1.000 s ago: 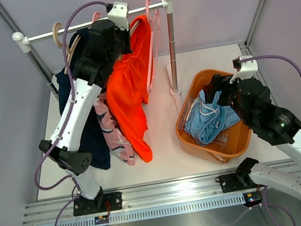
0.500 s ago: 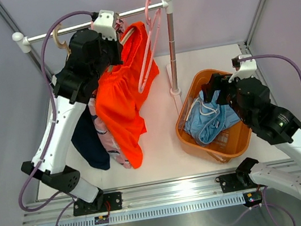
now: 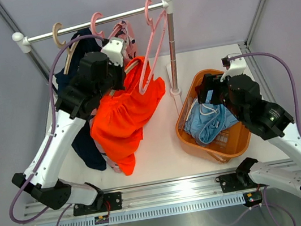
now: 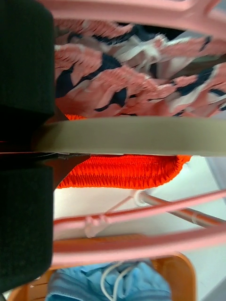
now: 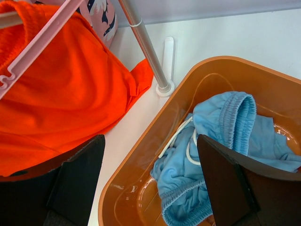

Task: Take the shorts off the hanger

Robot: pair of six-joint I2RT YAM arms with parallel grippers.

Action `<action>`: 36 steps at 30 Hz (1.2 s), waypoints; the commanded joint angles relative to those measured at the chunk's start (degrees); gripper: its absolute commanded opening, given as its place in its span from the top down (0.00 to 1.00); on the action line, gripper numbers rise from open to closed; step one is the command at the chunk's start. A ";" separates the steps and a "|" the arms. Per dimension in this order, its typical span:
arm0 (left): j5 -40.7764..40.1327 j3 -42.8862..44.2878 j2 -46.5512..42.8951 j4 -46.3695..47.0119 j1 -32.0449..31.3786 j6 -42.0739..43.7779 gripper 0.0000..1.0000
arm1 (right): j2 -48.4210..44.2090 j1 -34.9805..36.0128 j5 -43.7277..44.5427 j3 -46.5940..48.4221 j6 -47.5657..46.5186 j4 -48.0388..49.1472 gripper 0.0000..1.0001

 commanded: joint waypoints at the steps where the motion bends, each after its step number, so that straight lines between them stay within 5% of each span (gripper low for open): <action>1: 0.35 -3.84 -5.62 0.66 -1.21 -0.27 1.00 | 0.93 -0.35 -2.65 1.58 0.57 2.40 0.13; 17: 6.68 -15.64 -17.75 -10.15 -10.09 1.14 1.00 | 3.75 -0.35 -14.43 1.84 1.45 3.63 0.16; 28: 13.89 -16.61 -22.15 -5.68 -12.02 0.09 1.00 | 5.06 0.70 -27.87 4.13 2.68 3.45 0.24; 36: 15.39 -15.11 -18.11 -2.34 -13.43 -0.70 1.00 | 9.90 10.46 -21.65 7.28 2.15 2.31 0.25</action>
